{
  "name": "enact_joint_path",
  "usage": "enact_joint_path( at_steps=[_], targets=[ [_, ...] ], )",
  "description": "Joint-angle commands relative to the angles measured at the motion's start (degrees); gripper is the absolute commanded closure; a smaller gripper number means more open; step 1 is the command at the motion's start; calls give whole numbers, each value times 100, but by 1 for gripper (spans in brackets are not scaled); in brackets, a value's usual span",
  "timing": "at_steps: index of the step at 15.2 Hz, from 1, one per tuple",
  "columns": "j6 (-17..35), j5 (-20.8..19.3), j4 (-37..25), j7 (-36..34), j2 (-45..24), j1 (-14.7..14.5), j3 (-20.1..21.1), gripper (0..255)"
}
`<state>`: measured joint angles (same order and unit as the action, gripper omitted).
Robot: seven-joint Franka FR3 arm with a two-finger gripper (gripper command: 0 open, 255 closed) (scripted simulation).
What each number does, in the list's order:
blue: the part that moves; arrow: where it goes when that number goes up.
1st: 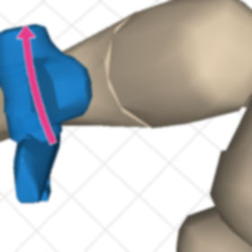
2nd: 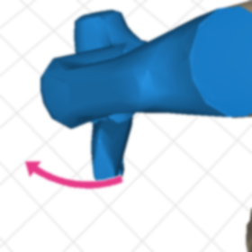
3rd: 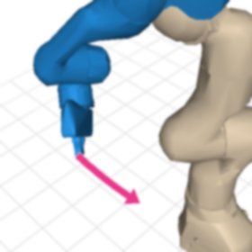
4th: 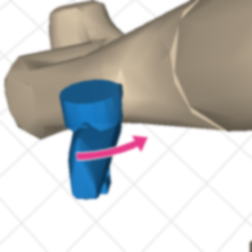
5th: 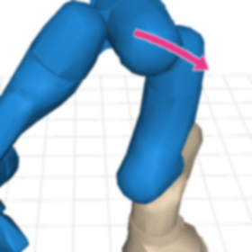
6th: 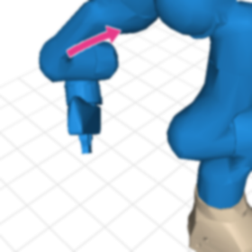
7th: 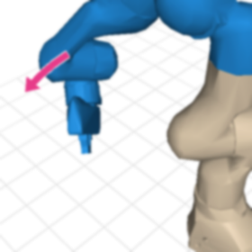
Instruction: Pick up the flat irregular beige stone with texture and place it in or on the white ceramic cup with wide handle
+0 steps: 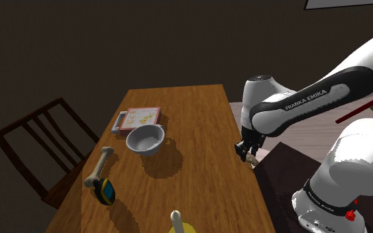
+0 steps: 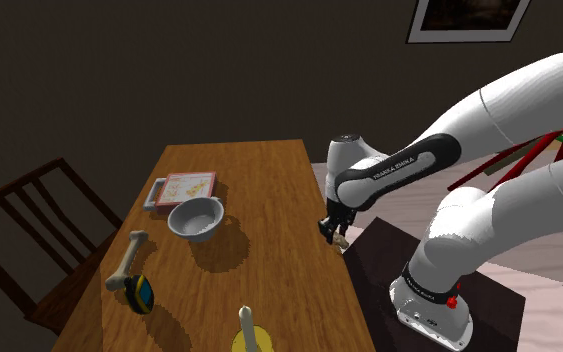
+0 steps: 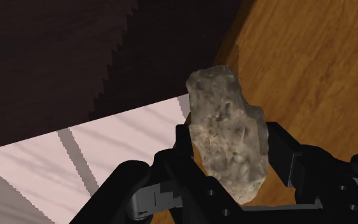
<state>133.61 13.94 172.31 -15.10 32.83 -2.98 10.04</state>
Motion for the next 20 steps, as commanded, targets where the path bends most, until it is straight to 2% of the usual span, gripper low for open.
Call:
enact_joint_path(
  at_steps=[1, 10, 20],
  targets=[
    [-264, -47, -58, -11, 201, 26, -25, 255],
    [-1329, -194, -423, -99, 905, 76, -108, 255],
    [-2344, -328, -970, -175, 1376, 124, -206, 255]
  ],
)
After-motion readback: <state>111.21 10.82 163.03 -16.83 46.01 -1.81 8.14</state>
